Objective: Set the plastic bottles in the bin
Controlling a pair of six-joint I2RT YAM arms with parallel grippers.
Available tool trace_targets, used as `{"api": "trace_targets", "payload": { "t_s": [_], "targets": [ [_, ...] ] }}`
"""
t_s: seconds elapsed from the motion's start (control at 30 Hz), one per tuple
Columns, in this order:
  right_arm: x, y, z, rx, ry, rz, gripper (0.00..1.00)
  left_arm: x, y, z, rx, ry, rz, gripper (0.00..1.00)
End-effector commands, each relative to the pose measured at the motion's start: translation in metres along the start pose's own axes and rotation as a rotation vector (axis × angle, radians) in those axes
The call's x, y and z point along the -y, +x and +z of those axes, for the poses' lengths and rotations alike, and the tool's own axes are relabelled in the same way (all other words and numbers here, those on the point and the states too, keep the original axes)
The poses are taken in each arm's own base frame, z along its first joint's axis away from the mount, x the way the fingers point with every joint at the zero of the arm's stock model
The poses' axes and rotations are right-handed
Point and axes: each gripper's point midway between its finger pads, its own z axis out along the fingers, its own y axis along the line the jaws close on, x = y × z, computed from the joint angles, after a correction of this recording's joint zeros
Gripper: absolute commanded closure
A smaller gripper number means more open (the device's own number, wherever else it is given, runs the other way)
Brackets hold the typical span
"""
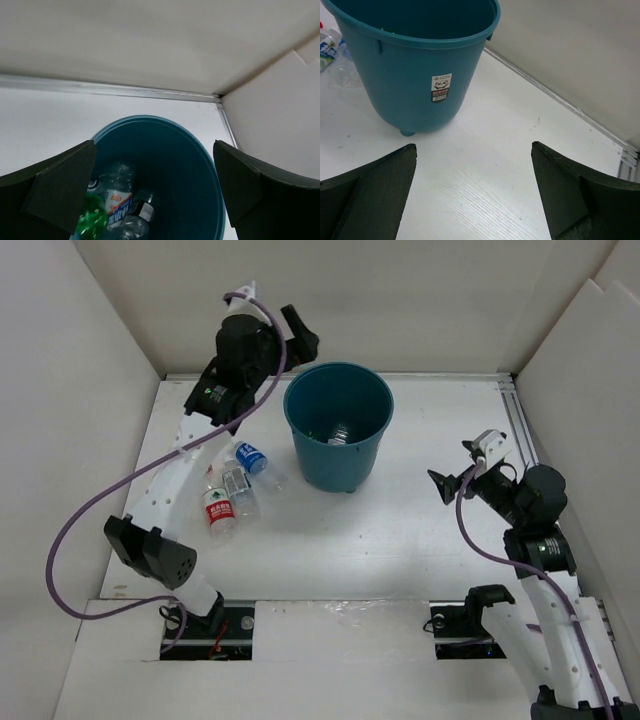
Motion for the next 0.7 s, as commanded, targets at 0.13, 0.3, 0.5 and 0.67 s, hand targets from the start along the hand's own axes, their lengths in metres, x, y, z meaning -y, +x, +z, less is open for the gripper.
{"api": "trace_targets", "payload": {
  "t_s": [0.13, 0.3, 0.5, 0.67],
  "targets": [
    [0.021, -0.022, -0.008, -0.011, 0.080, -0.088, 0.00, -0.211, -0.017, -0.074, 0.046, -0.486, -0.287, 0.00],
    [0.029, -0.034, -0.011, -0.015, 0.105, -0.109, 0.00, -0.306, 0.061, -0.115, -0.051, -0.694, -0.386, 0.00],
    [0.017, -0.047, -0.006, 0.056, 0.041, -0.080, 0.00, -0.327, 0.138, -0.139, -0.170, -0.775, -0.453, 0.00],
    [0.007, -0.051, -0.006, 0.094, -0.004, -0.074, 0.00, -0.336, 0.165, -0.165, -0.195, -0.875, -0.468, 0.00]
  ]
}}
